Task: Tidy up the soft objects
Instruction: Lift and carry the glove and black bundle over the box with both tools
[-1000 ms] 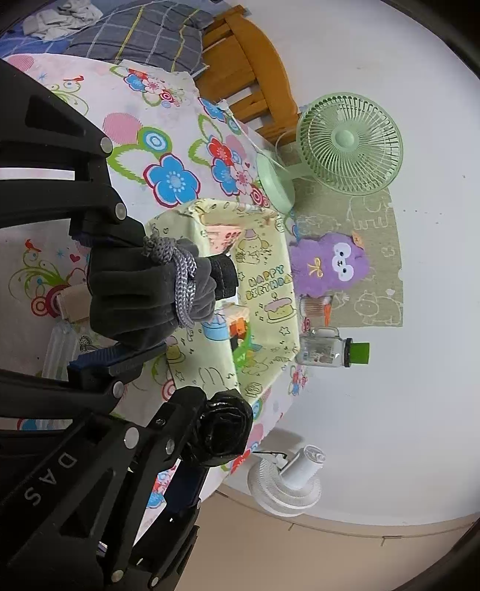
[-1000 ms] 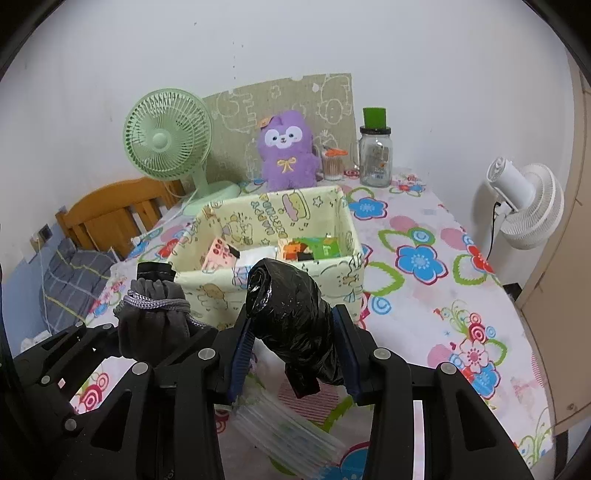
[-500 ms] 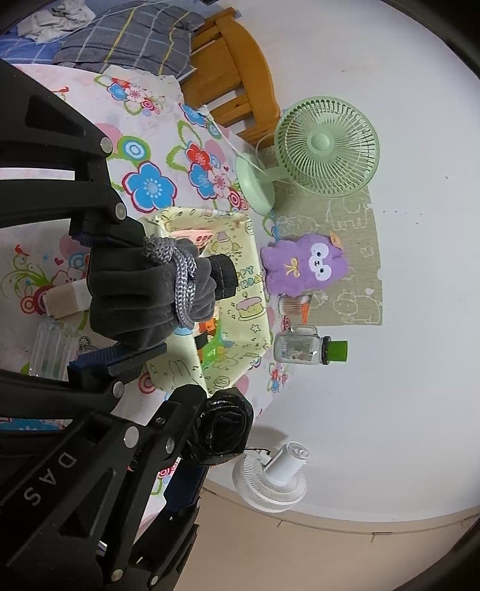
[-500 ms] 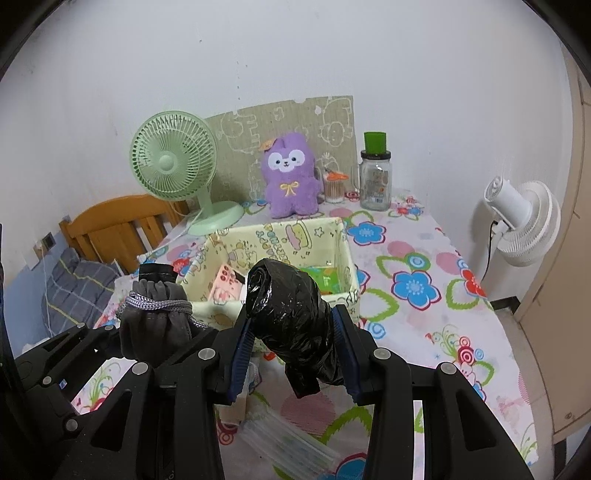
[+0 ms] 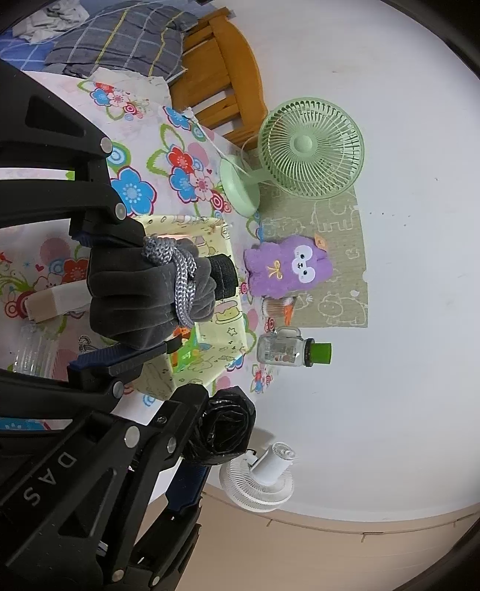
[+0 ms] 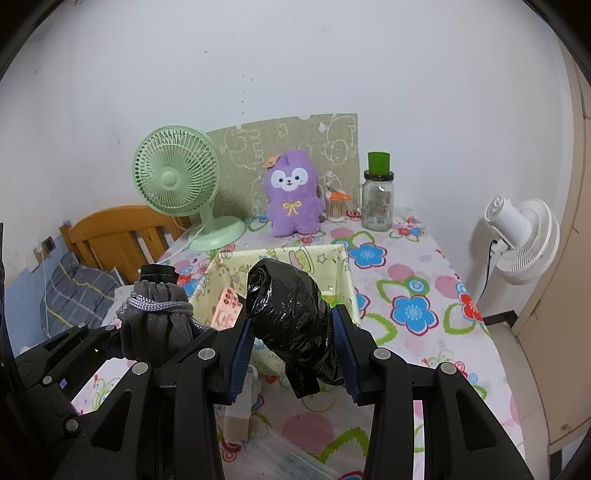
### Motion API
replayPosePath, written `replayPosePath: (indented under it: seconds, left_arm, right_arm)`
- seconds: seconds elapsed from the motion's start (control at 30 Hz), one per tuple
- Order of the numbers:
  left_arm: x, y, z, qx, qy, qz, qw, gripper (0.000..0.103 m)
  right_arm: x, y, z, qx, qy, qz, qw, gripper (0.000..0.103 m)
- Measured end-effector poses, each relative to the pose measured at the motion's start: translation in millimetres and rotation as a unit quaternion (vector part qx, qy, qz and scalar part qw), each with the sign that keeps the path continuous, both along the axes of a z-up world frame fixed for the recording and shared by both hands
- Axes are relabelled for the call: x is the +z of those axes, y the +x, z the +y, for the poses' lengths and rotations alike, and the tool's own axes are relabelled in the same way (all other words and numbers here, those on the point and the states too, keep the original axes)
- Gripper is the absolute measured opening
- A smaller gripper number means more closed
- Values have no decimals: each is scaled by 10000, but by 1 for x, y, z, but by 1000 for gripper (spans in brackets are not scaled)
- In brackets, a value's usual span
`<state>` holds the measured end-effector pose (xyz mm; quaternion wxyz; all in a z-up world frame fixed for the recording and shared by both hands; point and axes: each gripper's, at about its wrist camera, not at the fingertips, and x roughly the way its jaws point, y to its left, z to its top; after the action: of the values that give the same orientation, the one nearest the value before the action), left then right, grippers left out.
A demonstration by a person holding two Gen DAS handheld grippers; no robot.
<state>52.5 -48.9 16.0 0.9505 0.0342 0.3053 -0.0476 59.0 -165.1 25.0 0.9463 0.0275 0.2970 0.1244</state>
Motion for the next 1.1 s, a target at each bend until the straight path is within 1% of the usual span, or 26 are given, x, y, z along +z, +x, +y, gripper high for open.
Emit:
replayPosePath:
  seconds: [0.23,0.57,1.1]
  left_arm:
    - [5,10,4,26,4,-56,10000,44]
    - [5,29,12,52,-32,-19,10000,44]
    - [-4,66,25,116,-58,170,9998,45]
  right_arm:
    - [6,9,4,19,-7,-57,10000,45]
    - [11,29,15,72,-84,-81,9999,45]
    - [-2,64,31,110,-156,72,9998,45]
